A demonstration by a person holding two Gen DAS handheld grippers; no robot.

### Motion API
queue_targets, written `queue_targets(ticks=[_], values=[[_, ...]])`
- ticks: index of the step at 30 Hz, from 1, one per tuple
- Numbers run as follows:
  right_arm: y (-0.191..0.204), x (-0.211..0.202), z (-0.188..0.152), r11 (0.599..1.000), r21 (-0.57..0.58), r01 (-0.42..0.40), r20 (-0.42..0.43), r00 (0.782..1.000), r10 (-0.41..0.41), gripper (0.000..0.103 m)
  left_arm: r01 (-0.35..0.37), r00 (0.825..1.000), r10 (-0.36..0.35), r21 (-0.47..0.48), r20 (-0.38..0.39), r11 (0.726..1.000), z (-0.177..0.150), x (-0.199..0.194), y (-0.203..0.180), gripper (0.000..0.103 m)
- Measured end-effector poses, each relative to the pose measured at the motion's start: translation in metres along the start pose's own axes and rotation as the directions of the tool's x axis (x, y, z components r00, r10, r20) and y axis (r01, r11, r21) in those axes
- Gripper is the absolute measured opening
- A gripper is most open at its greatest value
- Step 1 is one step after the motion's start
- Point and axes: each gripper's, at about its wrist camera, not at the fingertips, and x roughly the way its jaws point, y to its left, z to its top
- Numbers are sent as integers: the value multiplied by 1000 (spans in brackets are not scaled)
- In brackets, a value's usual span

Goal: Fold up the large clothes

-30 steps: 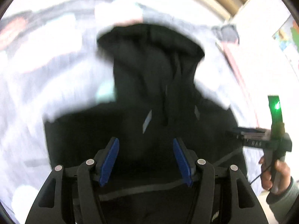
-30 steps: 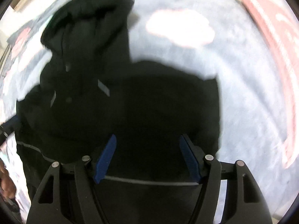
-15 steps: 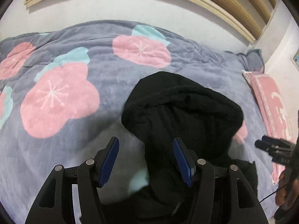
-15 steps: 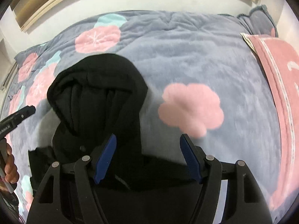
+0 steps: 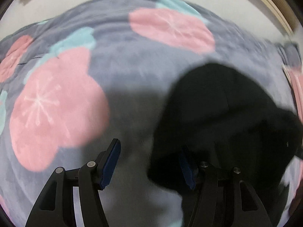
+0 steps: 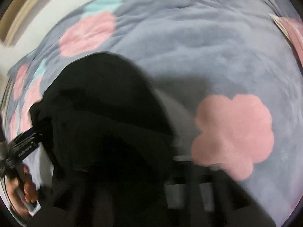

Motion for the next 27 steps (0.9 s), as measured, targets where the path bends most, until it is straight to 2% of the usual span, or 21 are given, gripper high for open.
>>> queue_targets(ticks=[1, 2, 4, 5, 6, 7, 8, 9, 10, 11, 12, 13, 14, 17, 18, 21, 24, 27], values=[[-13, -19, 2, 998, 63, -16, 85, 996, 11, 12, 31, 999, -31, -31, 26, 999, 6, -8, 4, 60], [-26, -38, 0, 992, 115, -57, 158, 987, 39, 12, 122, 988, -116, -58, 101, 991, 11, -28, 9, 60], [-43, -76, -12, 983, 148, -111, 292, 954, 64, 12, 246, 947, -234, -28, 219, 969, 12, -64, 10, 61], [-44, -83, -17, 985, 131, -109, 320, 945, 62, 12, 257, 929, -251, 14, 271, 966, 10, -81, 5, 62], [-44, -84, -23, 991, 102, -87, 336, 941, 48, 15, 244, 923, -247, 45, 296, 969, 7, -88, 2, 63], [-46, -78, -27, 994, 90, -60, 327, 945, 28, 18, 240, 930, -245, 54, 274, 969, 6, -83, 0, 63], [-51, -63, -28, 993, 101, -56, 285, 958, 25, 21, 240, 947, -244, 46, 207, 970, 6, -66, 0, 63], [-61, -41, -29, 987, 134, -87, 219, 974, 56, 21, 228, 967, -229, 28, 111, 973, 4, -40, 2, 62], [-70, -16, -30, 981, 169, -97, 152, 986, 71, 21, 180, 983, -181, 21, 13, 983, -1, -11, 2, 62], [-75, -2, -30, 979, 186, -83, 114, 992, 62, 21, 121, 989, -117, 38, -90, 992, -10, 20, 2, 62], [-80, 19, -33, 978, 194, -79, 58, 996, 69, 24, 125, 984, -118, 49, -136, 991, -18, 36, 3, 63], [-82, 33, -36, 975, 197, -103, 22, 995, 100, 24, 135, 986, -128, 65, -103, 989, -26, 37, 3, 63], [-83, 33, -38, 975, 193, -113, 24, 994, 111, 25, 148, 987, -142, 74, -73, 986, -29, 30, 4, 63], [-81, 20, -39, 981, 142, -128, 17, 992, 127, 38, 213, 976, -208, 72, -68, 974, -31, 13, 13, 63], [-82, 15, -40, 983, 121, -137, 6, 991, 137, 45, 221, 974, -215, 95, -67, 971, -34, 6, 12, 63], [-78, -11, -47, 990, 30, -141, -2, 990, 141, 52, 249, 968, -242, 175, -59, 953, -43, -25, 16, 62], [-66, -41, -50, 988, -51, -143, 16, 989, 144, 53, 294, 954, -301, 201, 3, 934, -42, -61, 20, 62], [-43, -67, -46, 980, -138, -144, 61, 986, 153, 55, 359, 922, -380, 196, 78, 913, -25, -91, 10, 63]])
